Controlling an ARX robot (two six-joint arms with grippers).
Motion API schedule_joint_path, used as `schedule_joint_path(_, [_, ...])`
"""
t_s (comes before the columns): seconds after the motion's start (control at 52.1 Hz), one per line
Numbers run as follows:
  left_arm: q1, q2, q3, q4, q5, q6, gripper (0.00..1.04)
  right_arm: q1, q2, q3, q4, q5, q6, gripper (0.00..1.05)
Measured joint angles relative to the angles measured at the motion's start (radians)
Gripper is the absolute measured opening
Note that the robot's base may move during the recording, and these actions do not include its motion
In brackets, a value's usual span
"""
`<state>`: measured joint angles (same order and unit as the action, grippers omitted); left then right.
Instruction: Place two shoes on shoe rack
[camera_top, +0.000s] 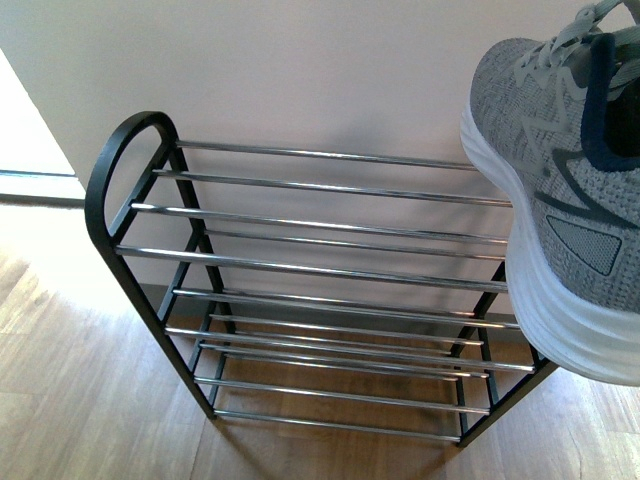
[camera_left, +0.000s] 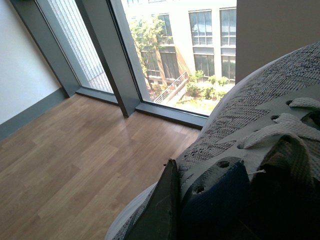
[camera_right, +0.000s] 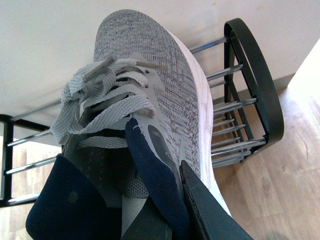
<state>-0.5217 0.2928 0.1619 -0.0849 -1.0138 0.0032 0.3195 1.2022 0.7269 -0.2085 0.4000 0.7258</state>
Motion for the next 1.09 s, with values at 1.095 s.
schedule_joint_path(1.095, [0.0,0.0,0.0,0.0,0.0,0.0,0.02,-0.266,0.497,0.217,0.214,-0.188,-0.126,0.01])
